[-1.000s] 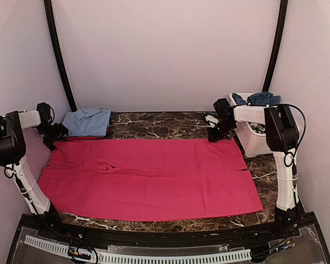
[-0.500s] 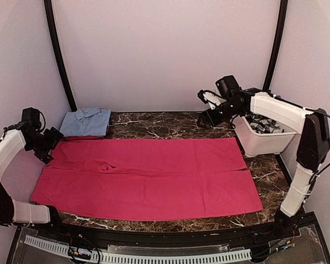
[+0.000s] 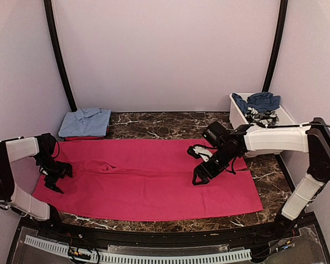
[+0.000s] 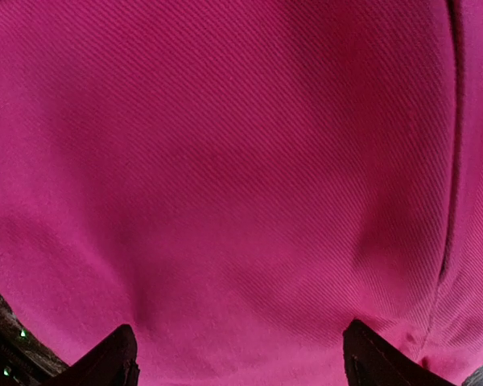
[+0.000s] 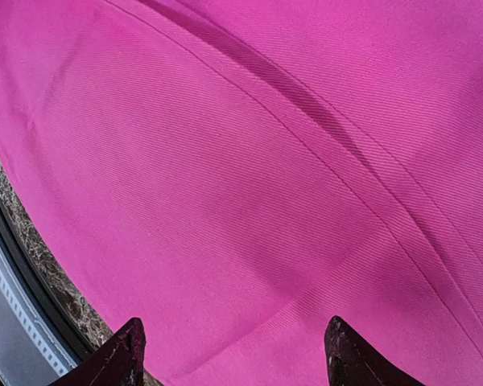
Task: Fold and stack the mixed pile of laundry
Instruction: Flatten out the crumpled trousers at the center of the board.
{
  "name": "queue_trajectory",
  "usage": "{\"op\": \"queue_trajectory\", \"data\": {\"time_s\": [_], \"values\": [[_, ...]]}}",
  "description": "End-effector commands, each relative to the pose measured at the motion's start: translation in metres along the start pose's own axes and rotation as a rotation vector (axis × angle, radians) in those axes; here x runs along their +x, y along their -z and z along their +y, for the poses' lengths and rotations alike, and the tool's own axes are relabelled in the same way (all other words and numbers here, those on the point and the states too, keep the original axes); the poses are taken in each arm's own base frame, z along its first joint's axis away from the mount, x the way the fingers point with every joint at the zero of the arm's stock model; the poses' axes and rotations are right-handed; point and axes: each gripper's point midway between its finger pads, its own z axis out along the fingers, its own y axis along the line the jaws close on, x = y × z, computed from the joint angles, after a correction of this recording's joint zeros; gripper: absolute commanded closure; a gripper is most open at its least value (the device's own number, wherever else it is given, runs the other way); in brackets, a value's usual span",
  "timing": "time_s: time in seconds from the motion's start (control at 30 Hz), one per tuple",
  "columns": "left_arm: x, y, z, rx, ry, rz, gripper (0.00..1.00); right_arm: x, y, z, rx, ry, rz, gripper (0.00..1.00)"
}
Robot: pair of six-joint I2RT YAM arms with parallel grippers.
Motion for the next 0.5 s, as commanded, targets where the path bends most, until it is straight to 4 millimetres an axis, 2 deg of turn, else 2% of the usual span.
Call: {"op": "queue_trajectory", "data": {"time_s": [0.0,0.07,0.17,0.23,0.43,0.47], "values": [[-0.007,-0.016,-0.017,-0.004,-0.031,0.003,0.15,0.001,-0.031,-0.007,-0.040,-0.050,0.021,0.27],[-0.009,-0.024,-0.025,-0.008,-0.043,0.014,0.17,0.003,-0.046,-0.018,-0.048,-0.072,0.048,0.28],[-0.010,-0.033,-0.039,0.012,-0.073,0.037,0.21,0.002,-0.058,-0.036,-0.036,-0.107,0.076,0.29],[-0.013,-0.042,-0.049,0.013,-0.093,0.049,0.23,-0.004,-0.058,-0.048,-0.023,-0.133,0.072,0.29],[-0.027,-0.046,-0.094,0.099,-0.163,0.049,0.31,-0.030,-0.050,-0.088,-0.003,-0.191,0.016,0.30],[-0.031,-0.042,-0.107,0.126,-0.180,0.040,0.31,-0.035,-0.051,-0.093,0.007,-0.193,0.011,0.30]]}}
